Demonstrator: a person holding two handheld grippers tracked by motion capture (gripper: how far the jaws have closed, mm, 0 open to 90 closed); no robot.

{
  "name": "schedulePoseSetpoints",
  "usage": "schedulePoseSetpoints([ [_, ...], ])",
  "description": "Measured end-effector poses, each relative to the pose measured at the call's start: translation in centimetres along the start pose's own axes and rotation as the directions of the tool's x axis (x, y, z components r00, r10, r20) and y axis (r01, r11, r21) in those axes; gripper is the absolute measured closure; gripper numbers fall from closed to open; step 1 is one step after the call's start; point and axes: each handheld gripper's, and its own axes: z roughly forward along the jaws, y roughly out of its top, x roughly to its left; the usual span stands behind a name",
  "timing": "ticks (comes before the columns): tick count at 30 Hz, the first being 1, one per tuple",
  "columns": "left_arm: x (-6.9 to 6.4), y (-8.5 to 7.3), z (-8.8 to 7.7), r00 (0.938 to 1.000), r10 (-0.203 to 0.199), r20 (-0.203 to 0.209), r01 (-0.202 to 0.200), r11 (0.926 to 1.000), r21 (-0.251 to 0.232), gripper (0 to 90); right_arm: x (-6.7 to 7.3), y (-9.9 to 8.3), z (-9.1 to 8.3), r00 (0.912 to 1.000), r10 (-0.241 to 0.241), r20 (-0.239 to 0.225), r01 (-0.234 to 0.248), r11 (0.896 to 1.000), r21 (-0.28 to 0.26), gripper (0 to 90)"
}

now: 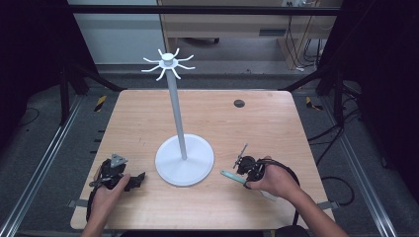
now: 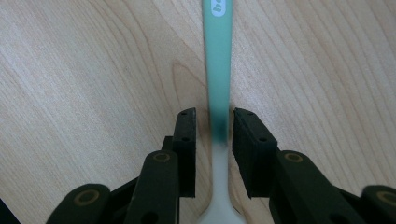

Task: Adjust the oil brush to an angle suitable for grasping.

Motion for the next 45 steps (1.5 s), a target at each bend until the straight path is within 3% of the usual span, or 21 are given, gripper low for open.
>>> schedulePoseSetpoints([
  [45, 0.0, 0.0, 0.0, 1.0, 0.0, 0.001, 0.0, 1.0, 0.0, 0.0, -0.42, -0.06, 0.65, 0.9999, 0.007, -0.014, -0.007, 1.0, -0.02, 80.7],
])
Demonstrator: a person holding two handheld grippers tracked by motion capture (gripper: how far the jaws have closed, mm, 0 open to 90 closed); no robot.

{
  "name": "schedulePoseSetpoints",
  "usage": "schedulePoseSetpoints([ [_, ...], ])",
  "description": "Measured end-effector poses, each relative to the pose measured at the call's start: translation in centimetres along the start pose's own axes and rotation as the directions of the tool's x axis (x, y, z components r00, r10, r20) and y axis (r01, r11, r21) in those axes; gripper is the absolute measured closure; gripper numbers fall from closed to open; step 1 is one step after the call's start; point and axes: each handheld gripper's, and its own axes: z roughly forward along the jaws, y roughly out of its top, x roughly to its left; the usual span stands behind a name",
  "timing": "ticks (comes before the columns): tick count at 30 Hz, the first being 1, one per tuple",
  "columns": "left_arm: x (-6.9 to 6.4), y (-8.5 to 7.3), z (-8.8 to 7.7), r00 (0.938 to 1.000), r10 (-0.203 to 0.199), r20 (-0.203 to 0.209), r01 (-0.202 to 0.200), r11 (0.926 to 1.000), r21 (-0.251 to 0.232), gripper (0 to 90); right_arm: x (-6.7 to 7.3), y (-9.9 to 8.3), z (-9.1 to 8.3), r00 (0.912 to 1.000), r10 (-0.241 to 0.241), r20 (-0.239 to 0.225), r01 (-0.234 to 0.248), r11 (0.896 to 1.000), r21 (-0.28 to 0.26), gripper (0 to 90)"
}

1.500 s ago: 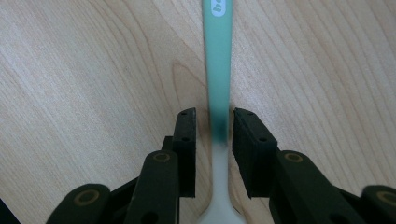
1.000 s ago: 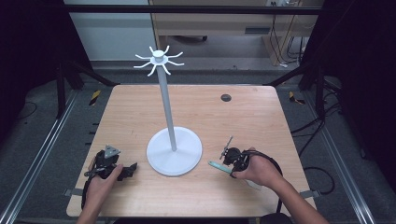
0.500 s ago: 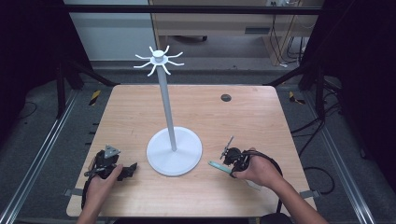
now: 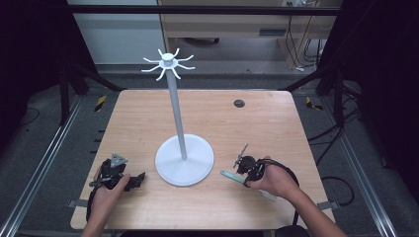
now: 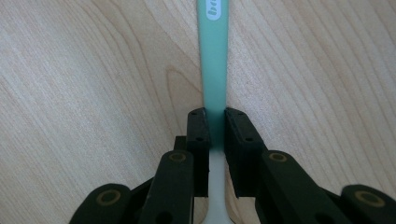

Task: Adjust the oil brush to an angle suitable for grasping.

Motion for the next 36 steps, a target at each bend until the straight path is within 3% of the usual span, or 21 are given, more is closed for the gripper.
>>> schedulePoseSetpoints([
  [11, 0.0, 0.0, 0.0, 1.0, 0.001, -0.001, -0.001, 1.0, 0.0, 0.0, -0.1, 0.0, 0.0, 0.9998, 0.006, -0.019, -0.006, 1.0, 0.005, 81.8],
  [16, 0.0, 0.0, 0.0, 1.0, 0.001, 0.0, -0.001, 1.0, 0.0, 0.0, 0.0, -0.2, -0.3, 0.9993, 0.016, -0.035, -0.016, 1.0, -0.024, 82.0],
  [26, -0.1, 0.0, 0.0, 1.0, -0.004, 0.0, 0.004, 1.0, -0.003, 0.0, -0.4, -0.1, -2.2, 0.9996, 0.024, -0.017, -0.025, 0.996, -0.086, 82.1],
  [32, -0.1, 0.0, 0.0, 1.0, -0.004, 0.0, 0.004, 1.0, -0.003, 0.0, -0.8, 0.2, -4.4, 0.9983, 0.058, 0.005, -0.056, 0.987, -0.15, 82.0],
  [36, -0.1, 0.0, 0.0, 1.0, 0.0, 0.0, 0.0, 1.0, 0.001, 0.0, -1.3, 0.4, -6.0, 0.9964, 0.08, 0.027, -0.072, 0.972, -0.221, 82.0],
])
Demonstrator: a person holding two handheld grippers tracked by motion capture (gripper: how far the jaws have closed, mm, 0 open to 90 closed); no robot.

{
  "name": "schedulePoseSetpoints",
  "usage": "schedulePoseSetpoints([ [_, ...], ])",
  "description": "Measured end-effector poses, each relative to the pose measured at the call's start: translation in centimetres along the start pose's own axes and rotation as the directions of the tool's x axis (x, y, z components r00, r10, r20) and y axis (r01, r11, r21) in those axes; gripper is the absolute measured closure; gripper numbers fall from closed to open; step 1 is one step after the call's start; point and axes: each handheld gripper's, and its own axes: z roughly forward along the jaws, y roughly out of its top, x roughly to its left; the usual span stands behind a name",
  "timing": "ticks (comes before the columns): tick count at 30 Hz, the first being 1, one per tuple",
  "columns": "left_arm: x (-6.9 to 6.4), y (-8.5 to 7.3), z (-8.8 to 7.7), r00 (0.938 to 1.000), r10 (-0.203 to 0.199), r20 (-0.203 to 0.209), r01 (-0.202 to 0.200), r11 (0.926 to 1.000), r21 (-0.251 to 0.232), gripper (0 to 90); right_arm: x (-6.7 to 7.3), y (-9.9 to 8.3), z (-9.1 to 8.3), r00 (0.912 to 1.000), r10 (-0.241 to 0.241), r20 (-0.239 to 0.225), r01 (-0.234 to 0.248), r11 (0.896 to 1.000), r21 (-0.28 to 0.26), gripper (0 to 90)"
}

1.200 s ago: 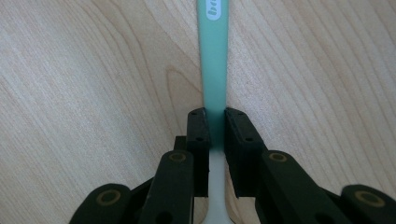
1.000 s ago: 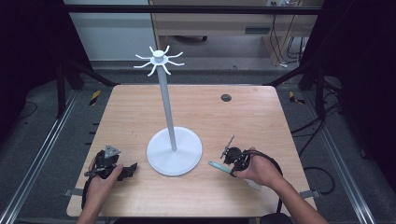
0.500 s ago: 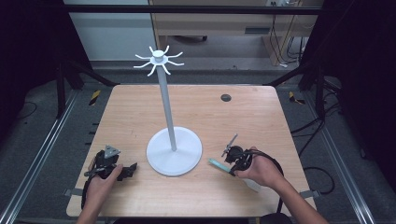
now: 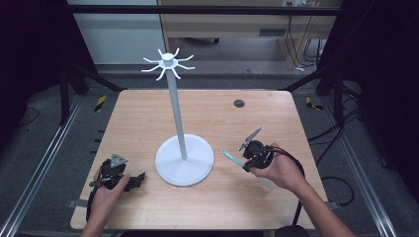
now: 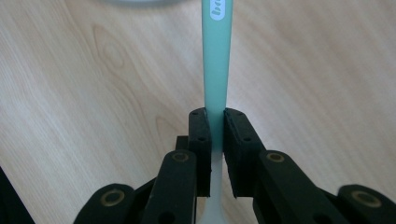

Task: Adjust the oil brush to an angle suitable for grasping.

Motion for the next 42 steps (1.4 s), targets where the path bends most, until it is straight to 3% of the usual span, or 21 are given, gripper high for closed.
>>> schedulePoseSetpoints([
  [4, -0.1, 0.0, 0.0, 1.0, 0.001, 0.009, -0.001, 1.0, 0.001, 0.0, -0.4, 0.8, -1.7, 0.9997, 0.019, 0.014, -0.017, 0.995, -0.095, 82.0],
  [7, -0.2, 0.3, -0.3, 0.9989, -0.015, 0.044, 0.016, 0.9997, -0.019, 2.9, -0.6, 1.4, -2.7, 0.9994, 0.024, 0.025, -0.02, 0.985, -0.174, 82.0],
  [14, -0.3, 0.6, -0.9, 0.9989, -0.021, 0.043, 0.024, 0.9975, -0.067, 2.3, -0.9, 2.8, -4.0, 0.9966, 0.048, 0.068, -0.025, 0.952, -0.304, 81.9],
  [22, 0.1, 0.9, -1.7, 0.9993, -0.028, 0.022, 0.031, 0.993, -0.114, 2.3, -0.7, 4.1, -4.4, 0.9937, 0.059, 0.095, -0.016, 0.919, -0.394, 81.9],
  [23, 0.1, 0.9, -1.7, 0.9993, -0.028, 0.022, 0.031, 0.993, -0.114, 2.4, -0.7, 4.1, -4.4, 0.9937, 0.059, 0.095, -0.016, 0.919, -0.394, 81.9],
  [24, 0.1, 0.9, -1.8, 0.9994, -0.029, 0.021, 0.031, 0.9921, -0.122, 2.4, -0.6, 4.3, -4.5, 0.9927, 0.067, 0.1, -0.02, 0.908, -0.418, 81.9],
  [29, 0.1, 1.0, -2.0, 0.9995, -0.027, 0.018, 0.029, 0.9911, -0.13, 2.4, -0.2, 4.5, -4.8, 0.9912, 0.082, 0.104, -0.025, 0.886, -0.463, 81.9],
  [32, 0.1, 1.0, -2.0, 0.9996, -0.024, 0.013, 0.025, 0.9912, -0.13, 2.4, 0.0, 4.6, -4.9, 0.9914, 0.079, 0.105, -0.02, 0.882, -0.47, 81.9],
  [35, 0.1, 1.0, -2.1, 0.9997, -0.021, 0.011, 0.022, 0.9908, -0.134, 2.4, 0.2, 4.7, -5.1, 0.9908, 0.087, 0.104, -0.024, 0.868, -0.496, 81.9],
  [42, 0.0, 1.0, -2.1, 0.9998, -0.012, 0.014, 0.013, 0.9903, -0.138, 2.3, 0.4, 4.7, -5.6, 0.9902, 0.095, 0.103, -0.027, 0.851, -0.524, 81.8],
])
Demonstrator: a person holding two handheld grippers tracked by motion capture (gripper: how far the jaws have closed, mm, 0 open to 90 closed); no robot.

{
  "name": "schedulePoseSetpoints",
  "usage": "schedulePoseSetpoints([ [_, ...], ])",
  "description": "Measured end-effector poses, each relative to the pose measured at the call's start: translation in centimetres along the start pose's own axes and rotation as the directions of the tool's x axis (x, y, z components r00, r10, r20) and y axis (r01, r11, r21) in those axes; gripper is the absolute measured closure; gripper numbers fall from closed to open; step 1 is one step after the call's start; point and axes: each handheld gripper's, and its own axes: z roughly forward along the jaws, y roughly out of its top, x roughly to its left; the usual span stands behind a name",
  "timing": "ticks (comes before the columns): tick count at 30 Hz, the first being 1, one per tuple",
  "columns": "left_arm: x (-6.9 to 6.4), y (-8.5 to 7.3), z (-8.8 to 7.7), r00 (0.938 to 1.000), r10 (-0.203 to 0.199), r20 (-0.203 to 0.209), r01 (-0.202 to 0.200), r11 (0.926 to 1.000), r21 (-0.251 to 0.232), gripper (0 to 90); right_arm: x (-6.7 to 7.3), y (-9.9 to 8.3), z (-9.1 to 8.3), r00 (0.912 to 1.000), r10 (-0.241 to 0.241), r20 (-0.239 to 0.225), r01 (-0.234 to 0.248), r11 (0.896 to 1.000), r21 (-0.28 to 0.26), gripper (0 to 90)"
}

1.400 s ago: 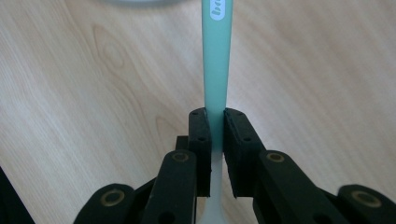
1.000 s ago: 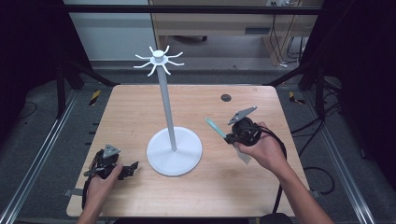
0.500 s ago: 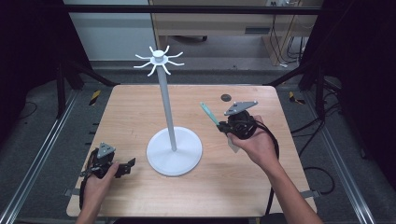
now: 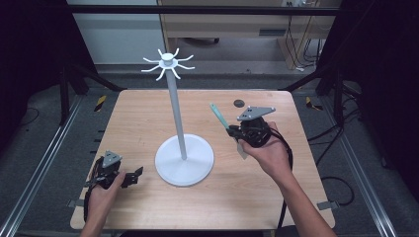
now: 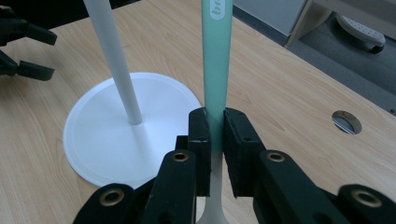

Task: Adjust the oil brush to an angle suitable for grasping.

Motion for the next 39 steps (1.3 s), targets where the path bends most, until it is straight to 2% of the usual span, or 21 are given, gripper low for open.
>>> schedulePoseSetpoints([
  [11, -0.1, 0.0, 0.0, 1.0, 0.008, 0.003, -0.008, 1.0, 0.005, 2.4, 0.6, 0.7, -0.8, 0.9998, 0.014, 0.012, -0.014, 0.998, -0.067, 81.8],
  [18, -0.1, 0.0, -0.1, 1.0, 0.0, 0.001, 0.0, 1.0, -0.003, 2.4, 1.2, 1.7, -1.6, 0.9997, 0.022, 0.006, -0.021, 0.991, -0.135, 81.9],
  [26, -0.1, 0.0, -0.1, 1.0, -0.005, 0.0, 0.005, 1.0, -0.007, 2.4, 2.0, 2.8, -2.4, 0.9997, 0.019, 0.014, -0.016, 0.979, -0.204, 81.8],
  [39, 0.0, 0.1, -0.2, 1.0, -0.002, -0.004, 0.002, 1.0, -0.006, 2.4, 3.0, 4.3, -3.7, 0.9996, 0.025, -0.008, -0.027, 0.946, -0.323, 81.8],
])
